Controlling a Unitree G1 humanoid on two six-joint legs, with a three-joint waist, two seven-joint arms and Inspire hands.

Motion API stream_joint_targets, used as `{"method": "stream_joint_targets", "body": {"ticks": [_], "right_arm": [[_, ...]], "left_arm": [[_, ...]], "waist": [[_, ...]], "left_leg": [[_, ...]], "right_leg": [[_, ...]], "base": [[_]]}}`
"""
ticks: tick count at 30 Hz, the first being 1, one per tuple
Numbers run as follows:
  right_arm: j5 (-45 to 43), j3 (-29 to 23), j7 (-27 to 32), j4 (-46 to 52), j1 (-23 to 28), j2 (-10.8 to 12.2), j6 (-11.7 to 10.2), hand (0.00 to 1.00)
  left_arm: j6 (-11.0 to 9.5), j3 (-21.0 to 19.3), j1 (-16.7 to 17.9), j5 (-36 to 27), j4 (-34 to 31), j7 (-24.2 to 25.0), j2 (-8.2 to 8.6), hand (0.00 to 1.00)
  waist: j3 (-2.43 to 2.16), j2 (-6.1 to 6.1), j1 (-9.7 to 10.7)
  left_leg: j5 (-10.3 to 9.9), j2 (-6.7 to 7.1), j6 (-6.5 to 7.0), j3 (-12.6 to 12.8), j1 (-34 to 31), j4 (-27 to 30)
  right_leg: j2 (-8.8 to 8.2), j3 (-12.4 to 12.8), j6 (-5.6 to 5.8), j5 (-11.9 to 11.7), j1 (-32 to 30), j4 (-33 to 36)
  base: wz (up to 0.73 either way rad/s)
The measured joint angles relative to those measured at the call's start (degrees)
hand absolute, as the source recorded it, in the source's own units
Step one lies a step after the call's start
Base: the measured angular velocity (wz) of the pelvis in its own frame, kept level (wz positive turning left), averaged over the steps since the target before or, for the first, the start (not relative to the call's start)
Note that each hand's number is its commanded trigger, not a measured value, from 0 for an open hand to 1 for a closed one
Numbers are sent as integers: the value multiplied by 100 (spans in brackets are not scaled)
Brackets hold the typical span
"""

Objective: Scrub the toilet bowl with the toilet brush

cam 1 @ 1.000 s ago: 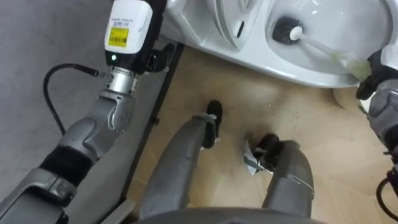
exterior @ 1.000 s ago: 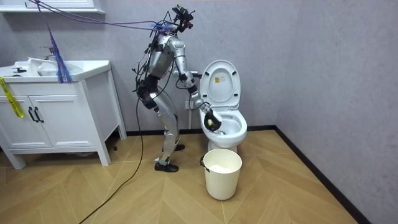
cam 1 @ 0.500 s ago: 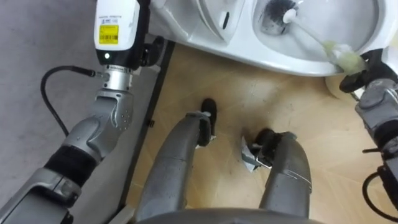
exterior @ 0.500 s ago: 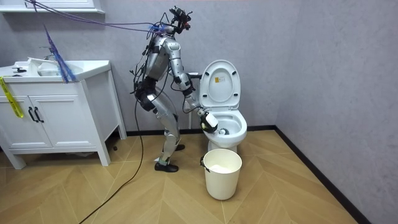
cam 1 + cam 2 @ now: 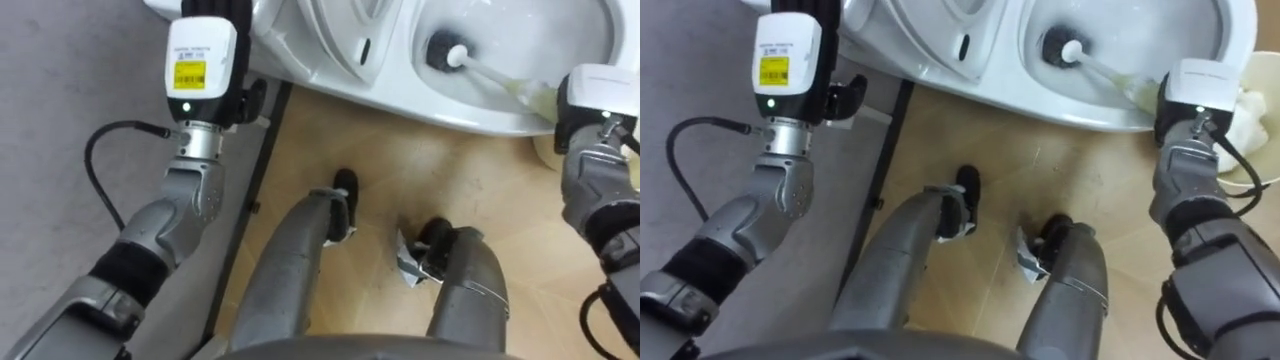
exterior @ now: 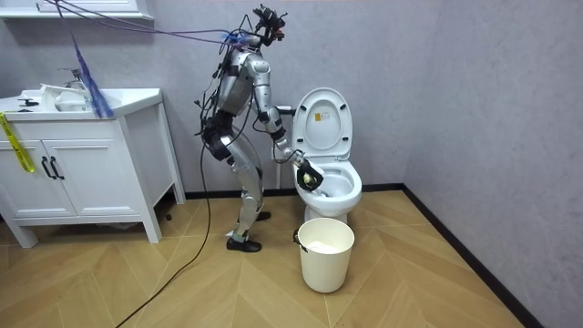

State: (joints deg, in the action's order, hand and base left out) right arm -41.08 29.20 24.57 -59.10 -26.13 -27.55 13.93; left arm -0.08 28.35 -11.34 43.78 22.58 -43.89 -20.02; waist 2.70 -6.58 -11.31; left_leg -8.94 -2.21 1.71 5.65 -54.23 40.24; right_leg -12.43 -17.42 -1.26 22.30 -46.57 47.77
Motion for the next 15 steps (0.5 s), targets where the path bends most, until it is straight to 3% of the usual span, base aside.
{"method": "stream_joint_targets", "body": {"ticks": [5,8,10,11,13,15], "right_arm": [[5,93,49,190,129,-37,63,100],[36,342,111,168,24,-212,61,100],[163,508,218,155,-88,-285,29,100],[303,508,240,155,-104,-301,-9,100],[890,440,298,104,-218,-348,-232,100],[1467,237,358,109,-300,-409,-419,100]], "left_arm": [[-83,72,77,-371,-81,-94,-131,0],[-130,108,53,-551,-100,-93,-165,0],[-172,143,47,-578,-116,-93,-315,0],[-178,161,41,-585,-134,-94,-370,0],[-209,152,35,-588,-300,-156,-618,0],[-207,100,51,-567,-406,-237,-721,0]], "waist": [[-5,-8,-6],[0,0,-30],[22,45,-8],[26,91,-3],[48,340,6],[67,446,71]], "left_leg": [[-15,-46,-27,-9,-13,32],[-15,-75,-28,4,-26,93],[-15,-112,-29,44,-40,141],[-15,-105,-29,58,-49,137],[-14,-96,-29,212,-152,145],[-14,-91,-29,225,-260,194]], "right_leg": [[56,-4,-46,23,3,-12],[50,15,-69,36,2,20],[41,33,-82,43,-8,49],[25,39,-90,53,-40,80],[-67,167,-123,108,-301,293],[-86,204,-128,113,-444,400]], "base": [[-2],[-3],[-3],[0],[-5],[-2]]}}
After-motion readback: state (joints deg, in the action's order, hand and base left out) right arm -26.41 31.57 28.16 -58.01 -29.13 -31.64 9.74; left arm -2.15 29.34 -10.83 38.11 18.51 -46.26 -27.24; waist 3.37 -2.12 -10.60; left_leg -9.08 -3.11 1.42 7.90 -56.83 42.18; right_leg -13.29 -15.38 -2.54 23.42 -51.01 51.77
